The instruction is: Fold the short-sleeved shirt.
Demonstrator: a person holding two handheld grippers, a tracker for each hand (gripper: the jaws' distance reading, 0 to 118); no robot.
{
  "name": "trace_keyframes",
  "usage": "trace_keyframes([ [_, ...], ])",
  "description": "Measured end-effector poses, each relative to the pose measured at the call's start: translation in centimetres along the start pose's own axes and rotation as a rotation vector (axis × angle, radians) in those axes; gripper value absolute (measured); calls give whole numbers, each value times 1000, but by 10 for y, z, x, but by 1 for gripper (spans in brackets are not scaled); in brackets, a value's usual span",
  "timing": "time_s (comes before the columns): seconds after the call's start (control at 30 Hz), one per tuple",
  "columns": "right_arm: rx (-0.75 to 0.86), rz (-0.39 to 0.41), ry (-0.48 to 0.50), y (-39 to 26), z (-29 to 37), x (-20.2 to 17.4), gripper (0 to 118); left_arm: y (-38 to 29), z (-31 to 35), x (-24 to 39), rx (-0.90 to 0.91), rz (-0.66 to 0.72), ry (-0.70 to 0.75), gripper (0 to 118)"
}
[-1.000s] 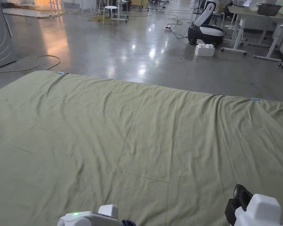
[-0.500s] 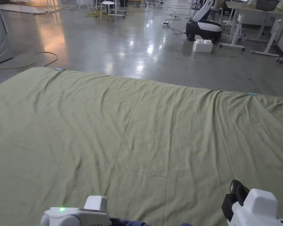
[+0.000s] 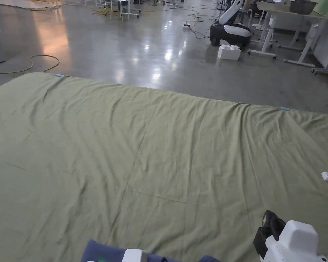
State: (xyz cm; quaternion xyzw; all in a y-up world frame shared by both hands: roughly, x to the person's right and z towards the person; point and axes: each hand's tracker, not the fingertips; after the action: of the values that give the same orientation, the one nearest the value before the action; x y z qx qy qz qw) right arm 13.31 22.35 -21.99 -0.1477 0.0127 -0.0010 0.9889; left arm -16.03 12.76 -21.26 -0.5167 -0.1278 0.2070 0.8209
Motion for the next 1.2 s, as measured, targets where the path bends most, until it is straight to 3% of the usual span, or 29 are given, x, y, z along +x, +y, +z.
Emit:
trace_keyframes([
  [0.07,-1,-2,1,1,0,0,1,2,9,-5,-8,-21,-19,33],
  [0.13,-2,-3,4,3,-1,-1,1,5,28,-15,15,-18,-36,37],
  [0.17,-1,-1,6,4,-1,-2,1,7,41,-22,42,-8,-47,47],
  [0.2,0,3,7,5,-1,-2,1,8,54,-32,80,9,-52,67],
  [0.23,2,6,9,6,-1,-3,1,10,68,-44,118,38,-57,75],
  [0.33,3,9,14,7,-4,-5,1,17,101,-89,153,77,-56,79],
  [0.4,-4,-1,25,7,-8,-7,1,21,114,-125,242,172,-61,80],
  [0.53,-5,-7,36,8,-11,-14,1,21,116,-179,231,248,-112,81],
  [0.77,6,12,46,13,-11,-23,1,14,69,-225,64,373,-370,81],
  [0.87,4,2,46,14,-11,-23,1,18,53,-239,113,406,-521,80],
  [0.97,-2,-5,41,14,-10,-23,1,15,46,-228,83,493,-554,78],
  [1.03,-4,-5,36,13,-9,-23,1,15,43,-218,88,431,-533,60],
  [1.07,-7,-7,37,12,-10,-23,1,16,41,-216,87,403,-518,43],
  [1.13,-13,-10,38,11,-11,-24,1,15,36,-209,51,361,-439,37],
  [1.2,-18,-10,41,10,-11,-26,1,13,35,-205,34,333,-374,17],
])
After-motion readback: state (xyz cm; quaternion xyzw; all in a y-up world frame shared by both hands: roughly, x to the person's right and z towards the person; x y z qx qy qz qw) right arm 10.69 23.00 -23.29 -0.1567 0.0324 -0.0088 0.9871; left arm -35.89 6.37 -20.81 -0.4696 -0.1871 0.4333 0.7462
